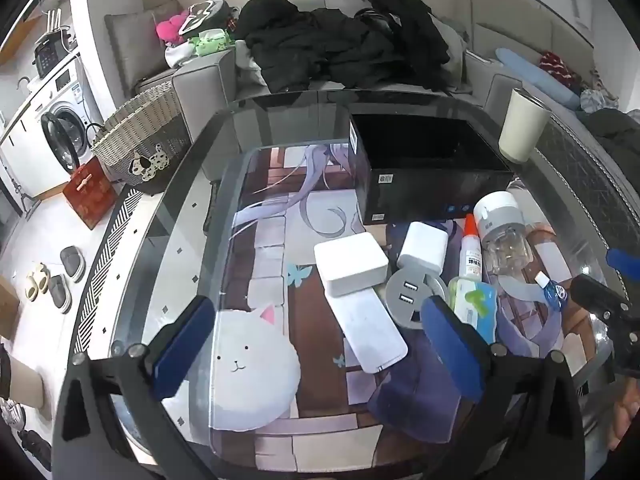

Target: Organize rigid objects

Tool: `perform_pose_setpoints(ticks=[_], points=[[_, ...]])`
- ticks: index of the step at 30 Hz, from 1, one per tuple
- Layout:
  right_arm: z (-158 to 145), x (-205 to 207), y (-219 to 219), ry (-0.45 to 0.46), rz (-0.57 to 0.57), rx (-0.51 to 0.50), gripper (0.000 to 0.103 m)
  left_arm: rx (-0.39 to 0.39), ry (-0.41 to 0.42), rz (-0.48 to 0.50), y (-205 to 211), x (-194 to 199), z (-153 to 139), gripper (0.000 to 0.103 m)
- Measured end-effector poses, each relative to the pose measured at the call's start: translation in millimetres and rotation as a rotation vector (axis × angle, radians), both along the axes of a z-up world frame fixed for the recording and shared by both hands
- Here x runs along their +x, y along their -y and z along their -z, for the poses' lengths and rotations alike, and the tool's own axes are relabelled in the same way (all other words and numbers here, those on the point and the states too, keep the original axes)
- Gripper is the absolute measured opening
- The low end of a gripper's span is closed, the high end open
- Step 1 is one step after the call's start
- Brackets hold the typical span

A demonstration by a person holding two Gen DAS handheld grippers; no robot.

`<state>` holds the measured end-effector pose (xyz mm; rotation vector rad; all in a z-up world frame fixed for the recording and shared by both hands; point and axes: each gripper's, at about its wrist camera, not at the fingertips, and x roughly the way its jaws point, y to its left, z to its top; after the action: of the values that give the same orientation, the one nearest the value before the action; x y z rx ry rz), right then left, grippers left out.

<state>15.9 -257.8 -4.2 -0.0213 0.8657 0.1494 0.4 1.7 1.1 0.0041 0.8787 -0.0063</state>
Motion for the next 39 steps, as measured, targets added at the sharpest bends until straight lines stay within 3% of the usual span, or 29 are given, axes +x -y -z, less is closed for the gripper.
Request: perform_pose_setpoints(ticks=[4,17,29,39], points=[[0.8,1.2,-2.1,-0.016,-0.001,-0.007,0.103,0.008,0.018,0.014,0.2,-5.0,1.9,0.103],[0.2,4.1,-4.1,-0.021,0.008,-0.012,0.103,0.009,-0.046,0.045,6.8,0.8,6.8,0.103],[1.5,2.7,1.4,-0.014,0.013,-0.005,0.103,-0.045,-0.023,0.066,5.8,-1.9,0.7,0.103],[-0.5,0.7,3.4,-0.008,0.016,-0.009,0.103,-0.031,-0.015,0.067,8.4,-3.4,2.4,0.103]])
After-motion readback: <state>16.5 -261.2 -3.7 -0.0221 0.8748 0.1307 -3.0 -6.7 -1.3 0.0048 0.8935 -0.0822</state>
